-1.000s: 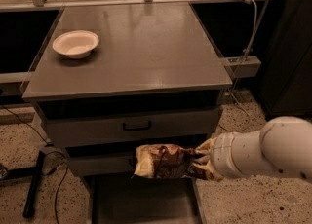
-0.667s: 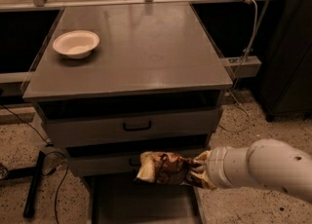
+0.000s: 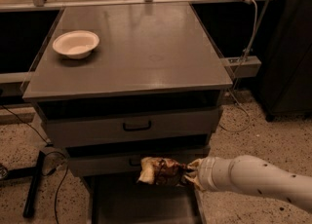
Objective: Place brown chip bag into bottom drawer
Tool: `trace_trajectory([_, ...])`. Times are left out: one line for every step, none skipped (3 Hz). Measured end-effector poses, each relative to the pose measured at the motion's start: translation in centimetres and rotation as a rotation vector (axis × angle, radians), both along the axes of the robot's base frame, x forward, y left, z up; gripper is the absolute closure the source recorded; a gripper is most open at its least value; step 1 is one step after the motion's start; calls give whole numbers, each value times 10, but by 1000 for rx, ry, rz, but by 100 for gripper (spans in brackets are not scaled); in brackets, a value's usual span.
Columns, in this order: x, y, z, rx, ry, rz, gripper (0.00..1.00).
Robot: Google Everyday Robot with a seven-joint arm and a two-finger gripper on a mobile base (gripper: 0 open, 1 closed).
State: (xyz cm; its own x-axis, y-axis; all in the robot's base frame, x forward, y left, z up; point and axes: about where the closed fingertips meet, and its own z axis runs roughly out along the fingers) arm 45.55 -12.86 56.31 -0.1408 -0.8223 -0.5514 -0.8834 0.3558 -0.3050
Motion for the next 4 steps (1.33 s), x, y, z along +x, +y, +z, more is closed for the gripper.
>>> trace_trajectory([9, 11, -14, 37, -10, 6, 100])
trace_trajectory([9, 11, -14, 37, -10, 6, 100])
trace_trajectory([8, 15, -27, 26, -8, 31, 100])
trace_trajectory([11, 10, -56, 23, -5, 42, 100])
